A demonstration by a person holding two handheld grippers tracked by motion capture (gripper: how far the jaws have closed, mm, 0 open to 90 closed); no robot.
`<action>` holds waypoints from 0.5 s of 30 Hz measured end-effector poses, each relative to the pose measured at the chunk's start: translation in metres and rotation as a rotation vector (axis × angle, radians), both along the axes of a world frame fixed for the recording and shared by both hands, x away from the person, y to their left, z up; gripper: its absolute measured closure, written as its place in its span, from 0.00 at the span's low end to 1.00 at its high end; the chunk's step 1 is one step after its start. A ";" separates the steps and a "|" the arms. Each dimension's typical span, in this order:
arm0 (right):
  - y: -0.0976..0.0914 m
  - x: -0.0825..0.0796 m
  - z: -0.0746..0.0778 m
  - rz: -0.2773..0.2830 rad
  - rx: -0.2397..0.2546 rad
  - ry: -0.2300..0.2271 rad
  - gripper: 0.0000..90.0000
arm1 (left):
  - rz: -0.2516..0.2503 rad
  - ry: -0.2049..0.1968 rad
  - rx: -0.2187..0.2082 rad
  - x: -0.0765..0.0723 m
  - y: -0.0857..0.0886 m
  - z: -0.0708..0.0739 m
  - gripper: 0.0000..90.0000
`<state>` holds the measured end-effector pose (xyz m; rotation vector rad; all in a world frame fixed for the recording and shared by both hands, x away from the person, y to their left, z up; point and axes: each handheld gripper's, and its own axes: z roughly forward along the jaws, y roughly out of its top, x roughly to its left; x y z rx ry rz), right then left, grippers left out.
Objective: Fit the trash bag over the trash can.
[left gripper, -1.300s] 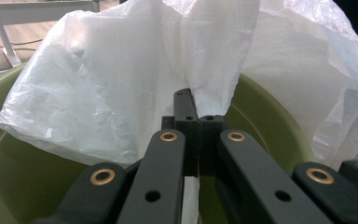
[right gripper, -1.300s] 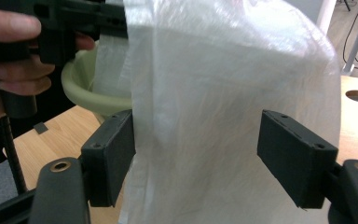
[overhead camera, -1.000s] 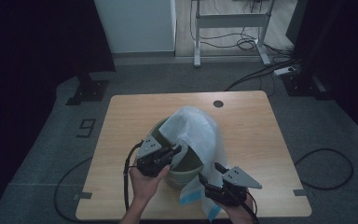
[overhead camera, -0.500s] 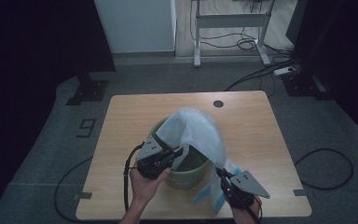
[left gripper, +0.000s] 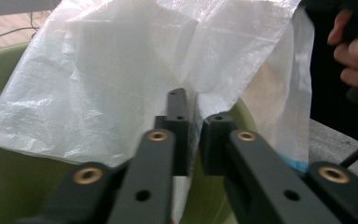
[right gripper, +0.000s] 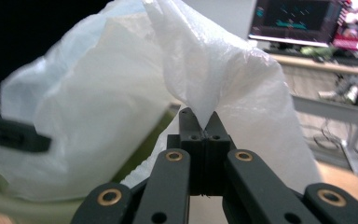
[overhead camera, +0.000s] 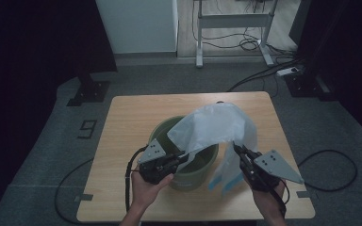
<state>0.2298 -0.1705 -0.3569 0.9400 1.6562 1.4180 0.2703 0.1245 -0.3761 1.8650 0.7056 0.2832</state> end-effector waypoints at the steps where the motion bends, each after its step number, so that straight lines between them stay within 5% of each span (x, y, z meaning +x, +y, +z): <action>1: 0.003 0.002 0.004 0.016 -0.007 -0.007 0.99 | -0.002 -0.001 -0.003 0.000 0.001 0.000 0.82; 4: 0.013 0.008 0.013 0.067 -0.039 -0.009 0.99 | 0.027 -0.042 0.046 -0.002 0.000 0.004 0.55; 7: 0.019 0.013 0.014 0.101 -0.060 0.006 0.99 | 0.049 -0.080 0.050 -0.005 0.001 0.009 0.40; 15: 0.023 0.018 0.003 0.146 -0.076 0.055 0.99 | 0.021 -0.136 0.049 -0.009 -0.007 0.021 0.31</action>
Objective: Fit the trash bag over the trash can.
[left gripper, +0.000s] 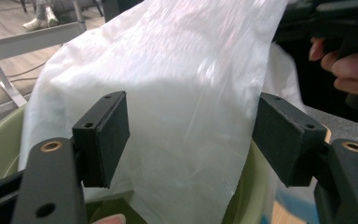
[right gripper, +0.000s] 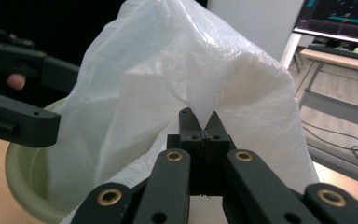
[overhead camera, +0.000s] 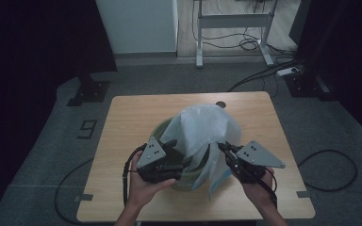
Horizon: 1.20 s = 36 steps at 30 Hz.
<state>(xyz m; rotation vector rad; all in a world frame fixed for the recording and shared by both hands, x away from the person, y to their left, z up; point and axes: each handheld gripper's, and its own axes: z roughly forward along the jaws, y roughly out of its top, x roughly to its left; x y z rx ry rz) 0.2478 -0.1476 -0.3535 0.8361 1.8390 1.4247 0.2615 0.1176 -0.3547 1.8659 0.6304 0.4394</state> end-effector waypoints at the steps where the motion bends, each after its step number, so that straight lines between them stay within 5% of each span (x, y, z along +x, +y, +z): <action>1: 0.001 0.001 0.000 0.005 -0.003 0.002 0.99 | -0.004 -0.001 0.001 0.000 -0.002 0.001 0.31; 6: 0.003 0.002 -0.001 0.034 -0.004 0.010 0.99 | 0.000 0.004 -0.002 0.006 -0.012 0.000 0.38; 10: 0.005 0.003 -0.003 0.049 -0.008 0.015 0.99 | -0.027 0.017 -0.012 0.011 -0.016 -0.006 0.59; 18: 0.006 0.005 -0.005 0.062 -0.018 0.027 0.99 | -0.095 0.035 -0.018 0.012 -0.017 -0.009 0.85; 25: 0.004 0.004 -0.005 0.063 -0.006 0.028 0.98 | -0.125 0.034 -0.039 0.011 -0.014 -0.007 1.00; 29: 0.004 0.003 -0.006 0.074 0.001 0.029 0.95 | -0.113 0.050 -0.048 0.012 -0.012 -0.008 1.00; 33: 0.005 0.002 -0.011 0.073 0.014 0.040 0.83 | -0.079 0.063 -0.057 0.014 -0.006 -0.011 1.00; 36: 0.005 -0.001 -0.021 0.045 0.047 0.065 0.62 | -0.052 0.071 -0.066 0.015 0.000 -0.013 1.00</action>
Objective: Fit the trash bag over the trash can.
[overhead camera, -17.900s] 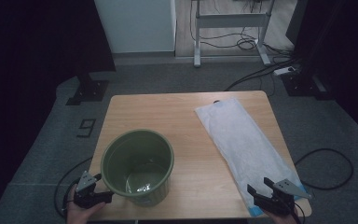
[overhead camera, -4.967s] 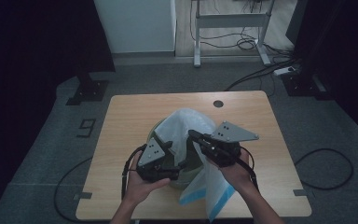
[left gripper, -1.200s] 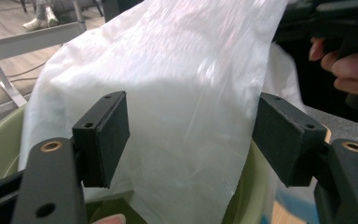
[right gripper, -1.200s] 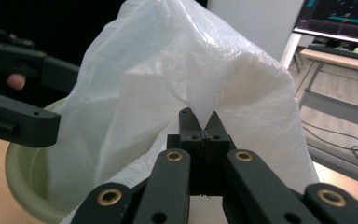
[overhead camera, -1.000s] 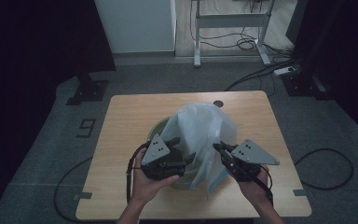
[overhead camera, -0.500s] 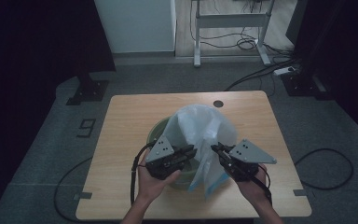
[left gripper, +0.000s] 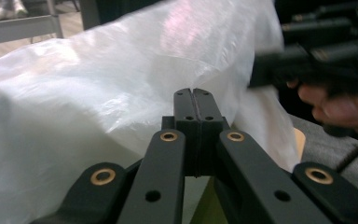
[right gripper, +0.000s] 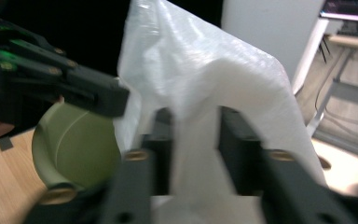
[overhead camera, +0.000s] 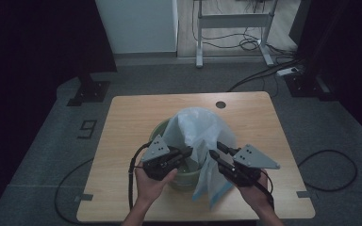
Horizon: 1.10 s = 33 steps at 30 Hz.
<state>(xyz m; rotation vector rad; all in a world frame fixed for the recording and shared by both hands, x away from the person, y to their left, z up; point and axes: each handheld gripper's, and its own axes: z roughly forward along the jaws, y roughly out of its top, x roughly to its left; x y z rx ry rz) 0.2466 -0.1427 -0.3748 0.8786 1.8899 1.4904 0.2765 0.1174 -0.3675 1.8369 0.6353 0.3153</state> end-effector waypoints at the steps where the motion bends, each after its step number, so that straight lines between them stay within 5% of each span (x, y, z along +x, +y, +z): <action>1: 0.000 -0.002 -0.005 -0.013 0.008 0.011 0.58 | 0.007 0.003 -0.002 0.000 0.002 -0.001 1.00; 8: -0.003 -0.027 -0.043 -0.040 0.068 0.093 0.38 | 0.032 0.016 -0.002 0.002 0.008 -0.003 1.00; 13: -0.003 -0.045 -0.065 -0.069 0.044 0.101 0.34 | 0.039 0.021 -0.005 0.002 0.007 -0.004 1.00; 20: 0.010 -0.046 -0.091 -0.102 0.024 0.141 0.30 | 0.041 0.025 -0.007 0.003 0.007 -0.004 1.00; 26: 0.021 -0.039 -0.096 -0.124 0.012 0.122 0.35 | 0.041 0.026 -0.010 0.003 0.009 -0.003 1.00; 33: 0.022 -0.033 -0.097 -0.107 0.026 0.100 0.54 | 0.027 0.037 -0.016 0.004 0.009 -0.005 1.00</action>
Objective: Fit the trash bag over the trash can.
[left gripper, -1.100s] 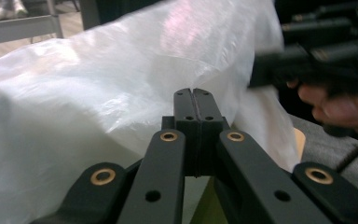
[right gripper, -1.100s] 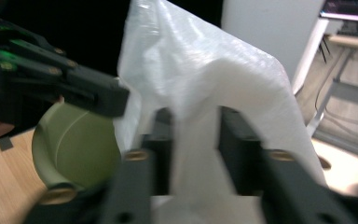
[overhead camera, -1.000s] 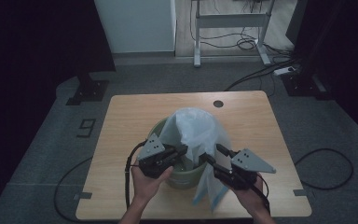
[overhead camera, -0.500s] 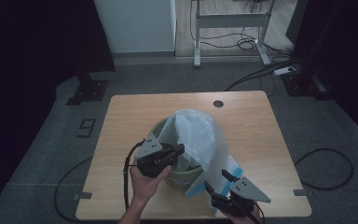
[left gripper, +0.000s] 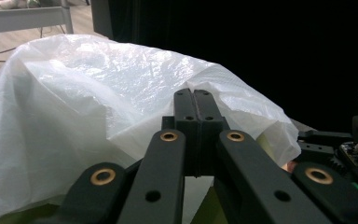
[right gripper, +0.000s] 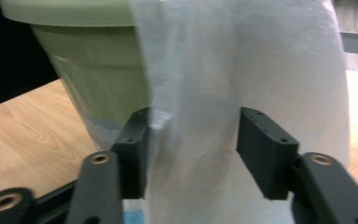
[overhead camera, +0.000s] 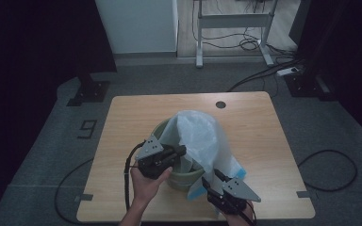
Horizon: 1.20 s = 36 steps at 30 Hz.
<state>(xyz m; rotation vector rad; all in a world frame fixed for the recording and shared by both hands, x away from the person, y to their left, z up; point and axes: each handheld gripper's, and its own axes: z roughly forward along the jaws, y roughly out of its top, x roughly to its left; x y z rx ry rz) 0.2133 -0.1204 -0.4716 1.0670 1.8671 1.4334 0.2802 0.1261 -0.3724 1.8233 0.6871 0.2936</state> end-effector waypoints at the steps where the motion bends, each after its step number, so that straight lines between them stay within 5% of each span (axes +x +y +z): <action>1: 0.000 0.001 0.000 0.002 -0.001 0.001 0.57 | 0.000 0.000 0.000 0.000 0.000 0.000 1.00; 12: -0.007 0.004 0.004 -0.005 0.009 -0.004 0.98 | -0.017 0.008 -0.003 -0.001 0.000 -0.001 1.00; 18: -0.021 -0.001 0.015 -0.054 -0.009 -0.042 0.99 | -0.034 0.016 0.002 -0.004 0.002 -0.002 1.00; 28: -0.044 -0.009 0.085 -0.103 -0.009 -0.230 0.99 | -0.097 0.029 -0.001 -0.013 -0.005 0.000 1.00; 36: -0.036 -0.003 0.134 -0.068 -0.027 -0.325 0.99 | -0.125 0.040 0.009 -0.021 -0.001 -0.001 1.00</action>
